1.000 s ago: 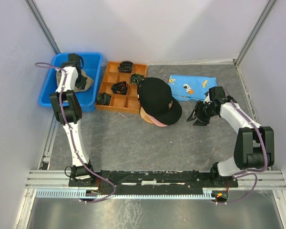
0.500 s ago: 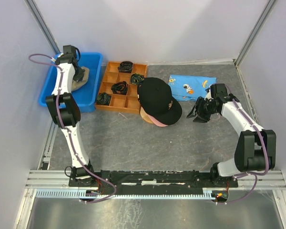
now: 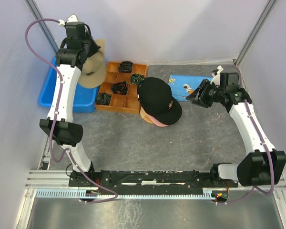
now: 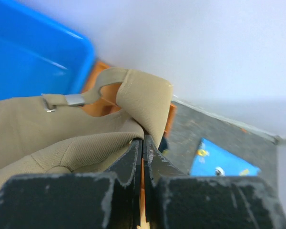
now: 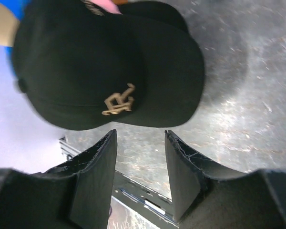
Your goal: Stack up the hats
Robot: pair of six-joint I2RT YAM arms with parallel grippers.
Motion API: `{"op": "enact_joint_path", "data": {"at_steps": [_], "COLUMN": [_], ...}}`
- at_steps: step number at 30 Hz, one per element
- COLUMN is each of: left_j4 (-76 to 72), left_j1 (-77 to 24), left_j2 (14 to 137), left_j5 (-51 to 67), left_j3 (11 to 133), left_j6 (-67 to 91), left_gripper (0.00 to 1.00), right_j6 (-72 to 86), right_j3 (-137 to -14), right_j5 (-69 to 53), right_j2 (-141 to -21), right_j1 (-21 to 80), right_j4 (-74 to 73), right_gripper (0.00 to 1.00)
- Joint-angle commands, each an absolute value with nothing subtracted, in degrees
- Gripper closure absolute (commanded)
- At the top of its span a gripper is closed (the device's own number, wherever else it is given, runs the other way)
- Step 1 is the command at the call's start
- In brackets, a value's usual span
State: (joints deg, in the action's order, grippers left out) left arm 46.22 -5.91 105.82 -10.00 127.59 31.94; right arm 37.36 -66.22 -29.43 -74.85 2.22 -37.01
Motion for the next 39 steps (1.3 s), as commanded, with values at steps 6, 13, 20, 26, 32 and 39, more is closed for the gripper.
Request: {"op": "enact_joint_path", "data": {"at_steps": [6,13,20,26,32,39], "left_j4": [36.0,32.1,25.9,23.0,22.5,22.6], "left_j1": [-8.5,-8.5,-9.4,-12.6,-15.9,-20.0], "left_j2": [94.1,93.5,95.2,94.0,93.2,96.6], "left_j5": [-0.7,4.1,14.2,14.3,12.1,11.1], "left_j3": [120.7,126.1,125.4,126.7,126.8,132.2], "left_j6": [43.0,62.0,86.3,97.0,102.3,104.7], "left_gripper": [0.97,0.97,0.97,0.97,0.97,0.97], "right_j6": [41.6,49.8,44.8,45.9,42.3,37.8], "right_j3": [-72.2,-71.6,-72.1,-72.3,-76.0,-75.3], "right_j5": [-37.4,-45.5,-42.8,-37.6,-32.9,-27.5], "right_j2": [-69.9,-70.0,-71.7,-76.8,-80.0,-80.2], "right_j1": [2.3,3.4,9.9,14.4,20.8,23.7], "right_j4": [-25.0,-7.8,7.4,17.4,19.2,20.3], "right_gripper": [0.47,0.46,0.30,0.27,0.27,0.25]}}
